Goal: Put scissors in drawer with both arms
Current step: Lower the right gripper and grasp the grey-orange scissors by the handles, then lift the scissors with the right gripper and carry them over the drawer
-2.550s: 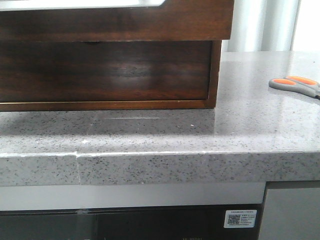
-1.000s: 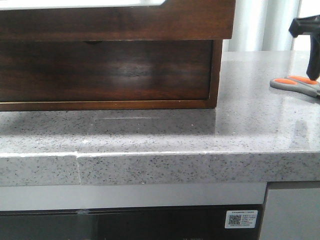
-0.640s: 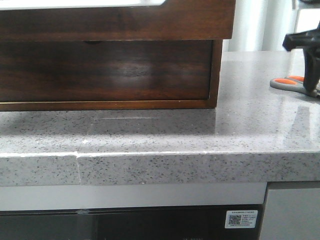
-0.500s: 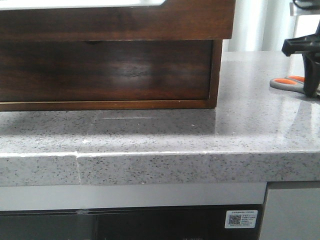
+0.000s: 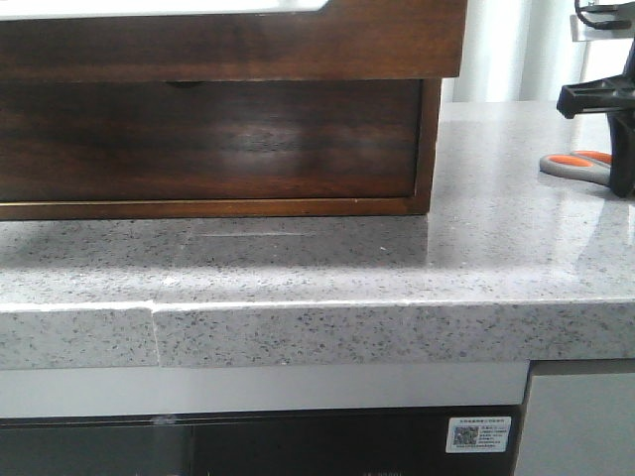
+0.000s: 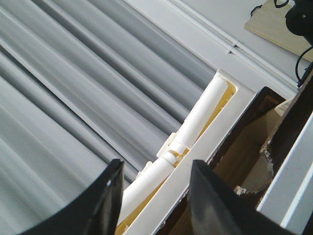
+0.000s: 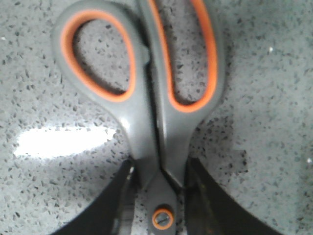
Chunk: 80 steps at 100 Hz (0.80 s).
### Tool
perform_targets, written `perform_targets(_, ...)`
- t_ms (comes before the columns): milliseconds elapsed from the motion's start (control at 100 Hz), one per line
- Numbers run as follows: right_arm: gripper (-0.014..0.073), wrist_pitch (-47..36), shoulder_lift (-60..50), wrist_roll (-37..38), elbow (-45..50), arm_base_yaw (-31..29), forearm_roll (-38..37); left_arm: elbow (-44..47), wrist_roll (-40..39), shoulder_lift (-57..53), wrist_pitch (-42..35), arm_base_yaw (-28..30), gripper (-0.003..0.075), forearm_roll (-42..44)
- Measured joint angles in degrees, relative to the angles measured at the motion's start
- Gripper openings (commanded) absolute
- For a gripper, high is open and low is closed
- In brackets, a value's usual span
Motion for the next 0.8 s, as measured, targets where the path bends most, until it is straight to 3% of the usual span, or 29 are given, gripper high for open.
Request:
perform_targets(200, -0.0064, 0.0, 0.0, 0.0, 0.0, 0.0, 0.0, 0.0, 0.0, 0.0, 0.0, 0.0, 0.0295, 0.0)
perform_targets(420, -0.0066, 0.82, -3.29, 0.0, 0.0, 1.04, 0.0, 0.0, 0.0, 0.0, 2.21, 0.0, 0.0295, -0.1)
perform_targets(800, -0.0066, -6.83, -25.15, -3.16, 0.0, 9.54, 0.69, 0.0, 0.0, 0.0, 2.57, 0.0, 0.0295, -0.2)
